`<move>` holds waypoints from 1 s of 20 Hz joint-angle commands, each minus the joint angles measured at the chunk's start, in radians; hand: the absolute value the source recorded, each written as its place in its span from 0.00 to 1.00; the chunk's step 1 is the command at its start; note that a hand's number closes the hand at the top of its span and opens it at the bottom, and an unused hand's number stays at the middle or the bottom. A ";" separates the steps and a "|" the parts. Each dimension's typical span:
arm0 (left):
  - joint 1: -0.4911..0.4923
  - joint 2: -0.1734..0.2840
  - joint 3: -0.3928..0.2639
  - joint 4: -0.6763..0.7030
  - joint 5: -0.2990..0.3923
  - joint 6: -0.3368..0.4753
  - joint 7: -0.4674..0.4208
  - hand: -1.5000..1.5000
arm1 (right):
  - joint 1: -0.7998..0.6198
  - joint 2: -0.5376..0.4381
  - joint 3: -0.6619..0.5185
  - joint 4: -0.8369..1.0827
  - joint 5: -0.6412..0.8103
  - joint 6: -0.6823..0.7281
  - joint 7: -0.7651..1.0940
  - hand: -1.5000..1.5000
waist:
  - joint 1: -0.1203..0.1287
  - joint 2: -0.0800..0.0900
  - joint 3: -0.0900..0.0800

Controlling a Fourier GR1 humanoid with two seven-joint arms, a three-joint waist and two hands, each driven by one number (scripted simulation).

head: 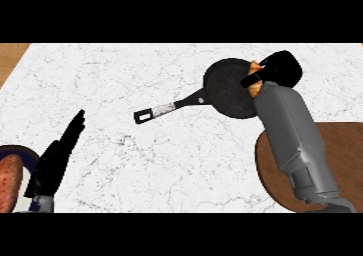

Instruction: Pick the croissant from the cutting board and place it in the pan

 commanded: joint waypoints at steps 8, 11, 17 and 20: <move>-0.013 -0.006 -0.008 0.005 -0.011 -0.003 -0.002 0.50 | -0.036 0.047 -0.252 0.109 -0.334 -0.363 -0.282 0.00 | 0.020 0.008 0.003; -0.017 -0.010 -0.015 0.013 -0.025 0.003 -0.024 0.50 | -0.070 0.035 -0.252 0.119 -0.309 -0.484 -0.350 0.00 | 0.029 0.013 0.001; -0.025 0.003 0.018 0.035 -0.005 -0.009 0.005 0.50 | -0.054 0.029 -0.313 0.111 -0.383 -0.719 -0.477 0.00 | -0.006 0.000 0.000; -0.032 0.024 0.052 0.037 0.023 -0.028 0.015 0.50 | -0.039 0.010 -0.353 0.090 -0.423 -0.788 -0.500 0.00 | -0.023 -0.007 0.000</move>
